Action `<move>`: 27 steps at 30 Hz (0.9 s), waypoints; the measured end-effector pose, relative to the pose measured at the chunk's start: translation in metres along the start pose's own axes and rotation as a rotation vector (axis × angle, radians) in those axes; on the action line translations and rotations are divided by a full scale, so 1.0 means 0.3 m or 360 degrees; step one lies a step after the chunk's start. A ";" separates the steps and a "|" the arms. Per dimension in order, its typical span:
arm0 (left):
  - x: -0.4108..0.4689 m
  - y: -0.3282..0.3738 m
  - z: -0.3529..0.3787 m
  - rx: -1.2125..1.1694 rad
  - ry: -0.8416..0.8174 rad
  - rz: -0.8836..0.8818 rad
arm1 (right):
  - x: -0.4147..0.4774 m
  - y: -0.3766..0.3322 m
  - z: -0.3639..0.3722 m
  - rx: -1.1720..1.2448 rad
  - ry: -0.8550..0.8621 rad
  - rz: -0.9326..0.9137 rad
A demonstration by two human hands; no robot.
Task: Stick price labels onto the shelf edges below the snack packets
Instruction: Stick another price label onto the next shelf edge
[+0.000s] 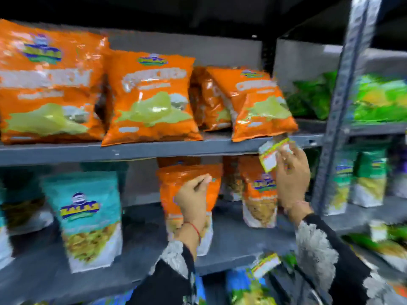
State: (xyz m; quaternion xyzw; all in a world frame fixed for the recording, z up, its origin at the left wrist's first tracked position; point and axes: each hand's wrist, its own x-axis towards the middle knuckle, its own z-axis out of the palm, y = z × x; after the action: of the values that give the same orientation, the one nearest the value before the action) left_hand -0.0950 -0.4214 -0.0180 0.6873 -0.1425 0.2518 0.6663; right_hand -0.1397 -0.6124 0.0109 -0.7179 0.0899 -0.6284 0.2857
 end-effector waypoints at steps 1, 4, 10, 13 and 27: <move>-0.009 0.034 0.085 -0.0028 -0.0063 -0.0008 | 0.071 0.050 -0.031 0.0031 -0.0027 0.0070; -0.010 0.115 0.271 -0.0131 -0.0180 -0.0075 | 0.228 0.133 -0.065 0.0149 -0.0235 0.0203; -0.009 0.195 0.456 -0.0037 -0.0021 -0.0236 | 0.305 0.143 -0.024 0.0235 -0.0424 0.0246; -0.018 0.213 0.485 -0.0001 0.0035 -0.0154 | 0.307 0.146 -0.021 0.0166 -0.0355 0.0162; 0.005 0.200 0.506 0.0107 0.0185 0.0021 | 0.253 0.212 -0.010 0.0540 -0.0176 0.0581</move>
State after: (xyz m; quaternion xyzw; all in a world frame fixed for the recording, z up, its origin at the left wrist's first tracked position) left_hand -0.1019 -0.5754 0.0359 0.6925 -0.0995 0.3002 0.6484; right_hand -0.1132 -0.7025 0.0423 -0.6648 0.0956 -0.5322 0.5154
